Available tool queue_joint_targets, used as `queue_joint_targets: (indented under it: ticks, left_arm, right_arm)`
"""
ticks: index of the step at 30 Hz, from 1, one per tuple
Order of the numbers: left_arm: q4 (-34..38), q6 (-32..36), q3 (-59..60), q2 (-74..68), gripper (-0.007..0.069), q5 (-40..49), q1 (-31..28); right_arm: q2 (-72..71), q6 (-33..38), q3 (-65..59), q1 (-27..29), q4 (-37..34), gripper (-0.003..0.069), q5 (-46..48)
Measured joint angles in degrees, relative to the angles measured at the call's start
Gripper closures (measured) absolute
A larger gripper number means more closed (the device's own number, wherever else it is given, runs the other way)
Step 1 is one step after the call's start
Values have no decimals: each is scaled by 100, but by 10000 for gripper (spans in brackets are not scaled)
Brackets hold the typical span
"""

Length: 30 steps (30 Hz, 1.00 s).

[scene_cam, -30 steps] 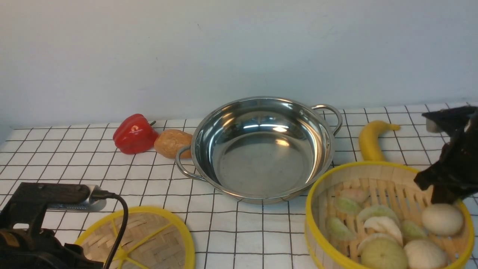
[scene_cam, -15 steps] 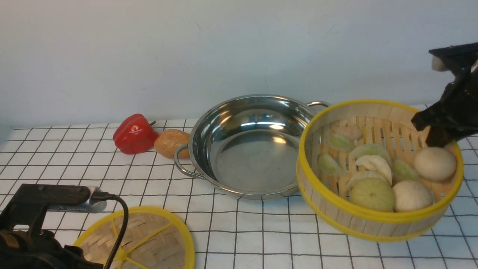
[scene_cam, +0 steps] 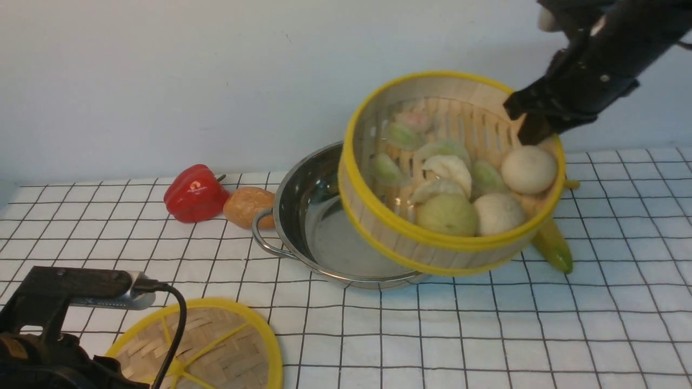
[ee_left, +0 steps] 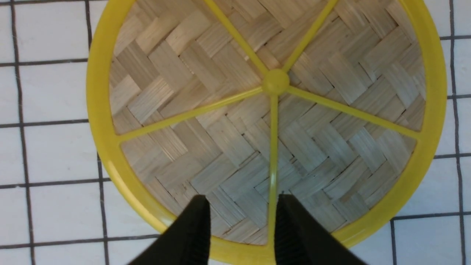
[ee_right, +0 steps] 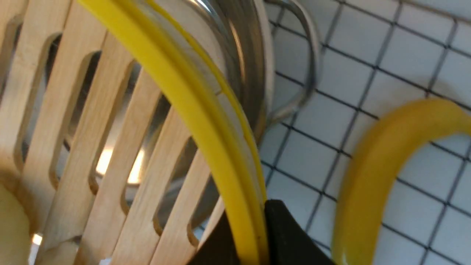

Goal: Place the steamer in the pot on the white tablecloth, and put the lid on the steamer.
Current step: 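Place the bamboo steamer basket of food into the steel pot with the right gripper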

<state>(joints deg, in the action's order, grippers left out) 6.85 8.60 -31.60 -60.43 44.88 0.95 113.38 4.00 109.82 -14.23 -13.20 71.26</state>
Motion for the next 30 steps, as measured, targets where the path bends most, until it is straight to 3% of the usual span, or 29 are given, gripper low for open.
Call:
queue_joint_targets:
  ticks: [10, 30]
  left_arm:
    - [0, 12, 0, 0, 382, 27, 0]
    - [0, 22, 0, 0, 382, 29, 0]
  right_arm:
    - [1333, -281, 2099, -393, -19, 592, 11]
    - [2467, -400, 2315, -407, 133, 592, 25]
